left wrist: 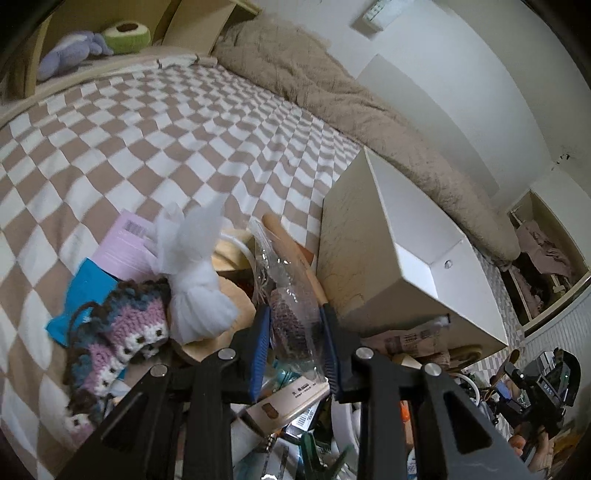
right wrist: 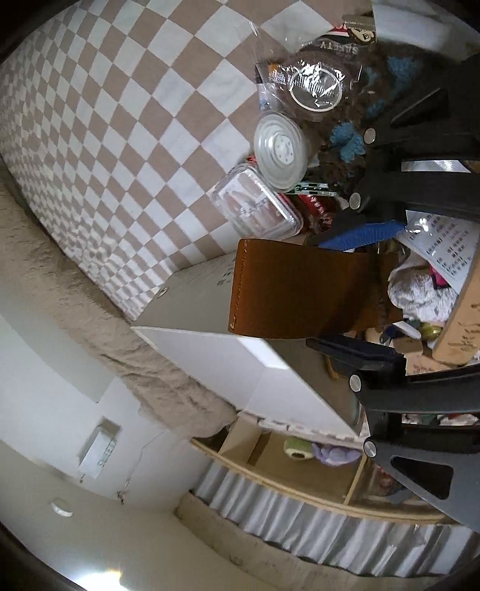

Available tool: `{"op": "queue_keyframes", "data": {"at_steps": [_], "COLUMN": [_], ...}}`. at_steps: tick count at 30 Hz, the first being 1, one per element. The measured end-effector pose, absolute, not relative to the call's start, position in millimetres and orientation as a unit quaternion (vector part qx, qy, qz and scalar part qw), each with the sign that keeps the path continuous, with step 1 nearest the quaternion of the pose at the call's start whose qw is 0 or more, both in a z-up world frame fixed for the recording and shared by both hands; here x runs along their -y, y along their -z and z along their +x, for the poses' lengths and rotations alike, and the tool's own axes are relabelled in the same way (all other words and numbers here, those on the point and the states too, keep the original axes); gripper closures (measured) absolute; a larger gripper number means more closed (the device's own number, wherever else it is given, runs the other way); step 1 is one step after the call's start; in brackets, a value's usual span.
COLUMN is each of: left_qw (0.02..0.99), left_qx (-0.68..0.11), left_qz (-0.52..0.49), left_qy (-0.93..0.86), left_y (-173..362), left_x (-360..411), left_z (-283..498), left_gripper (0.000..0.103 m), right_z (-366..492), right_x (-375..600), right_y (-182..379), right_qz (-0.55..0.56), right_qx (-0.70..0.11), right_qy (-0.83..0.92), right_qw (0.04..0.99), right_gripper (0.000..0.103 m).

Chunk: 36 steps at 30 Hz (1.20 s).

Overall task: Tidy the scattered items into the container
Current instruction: 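Close the right gripper on the leather strap while the left gripper grasps the clear bag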

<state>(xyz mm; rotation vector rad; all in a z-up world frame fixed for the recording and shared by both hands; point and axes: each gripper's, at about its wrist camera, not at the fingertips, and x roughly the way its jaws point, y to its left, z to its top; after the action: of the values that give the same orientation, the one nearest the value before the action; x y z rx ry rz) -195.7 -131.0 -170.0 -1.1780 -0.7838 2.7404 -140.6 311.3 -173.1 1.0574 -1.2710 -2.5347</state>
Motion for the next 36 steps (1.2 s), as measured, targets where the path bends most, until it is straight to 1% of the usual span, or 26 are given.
{"op": "queue_keyframes", "data": {"at_steps": [3,8,14,18,27,36], "left_qw": [0.031,0.028,0.026,0.033,0.042,0.045], "left_qx": [0.257,0.249,0.236,0.234,0.228,0.199], "left_qz": [-0.367,-0.345,-0.323,-0.309,-0.296,-0.283], "left_qy": [-0.894,-0.904,-0.916,-0.921,-0.927,-0.937], "left_y": [163,149,139,132,123,114], "left_x": [133,134,137,137,134,119], "left_z": [-190,-183,-173,-170,-164,-159], "left_gripper": [0.076,0.076,0.076,0.076,0.076,0.076], "right_z": [-137,-128,-108,-104,-111,-114], "right_x": [-315,-326,-330,-332,-331,-314], "right_y": [172,165,128,122,128,124], "right_qz": [0.343,0.321,0.246,0.229,0.241,0.248], "right_qx": [0.428,0.429,0.360,0.354,0.356,0.340], "right_qy": [0.834,0.843,0.900,0.906,0.903,0.906], "right_qw": [0.060,0.038,-0.023,-0.016,0.005,0.030], "right_gripper": [0.057,0.057,0.057,0.057,0.057,0.057]}}
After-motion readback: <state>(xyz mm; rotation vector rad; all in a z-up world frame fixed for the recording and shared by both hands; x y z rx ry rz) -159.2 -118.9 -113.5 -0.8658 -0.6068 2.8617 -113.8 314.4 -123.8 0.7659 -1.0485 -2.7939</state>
